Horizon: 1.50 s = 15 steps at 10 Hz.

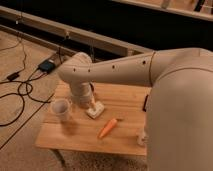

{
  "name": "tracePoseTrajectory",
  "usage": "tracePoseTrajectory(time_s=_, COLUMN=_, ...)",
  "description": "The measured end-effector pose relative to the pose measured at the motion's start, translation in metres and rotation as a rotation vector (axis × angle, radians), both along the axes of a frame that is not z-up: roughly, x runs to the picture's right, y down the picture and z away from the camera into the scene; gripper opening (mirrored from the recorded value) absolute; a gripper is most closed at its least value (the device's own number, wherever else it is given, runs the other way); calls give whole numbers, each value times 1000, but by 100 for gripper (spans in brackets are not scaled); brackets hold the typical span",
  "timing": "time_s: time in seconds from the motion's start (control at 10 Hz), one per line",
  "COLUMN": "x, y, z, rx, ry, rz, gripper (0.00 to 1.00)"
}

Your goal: Place the eraser on the white sponge

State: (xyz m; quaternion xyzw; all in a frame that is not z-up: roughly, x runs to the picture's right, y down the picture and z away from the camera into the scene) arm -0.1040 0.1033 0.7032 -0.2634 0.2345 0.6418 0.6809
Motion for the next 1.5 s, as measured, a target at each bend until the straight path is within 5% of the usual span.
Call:
tracePoseTrajectory(time_s=0.8, x=3, y=0, z=0, rx=-1, ry=5, rz=0, gripper=65)
tracePoseTrajectory(time_s=1.5, x=149, y=-8, z=32, rx=-2, ry=229, rz=119, gripper=65)
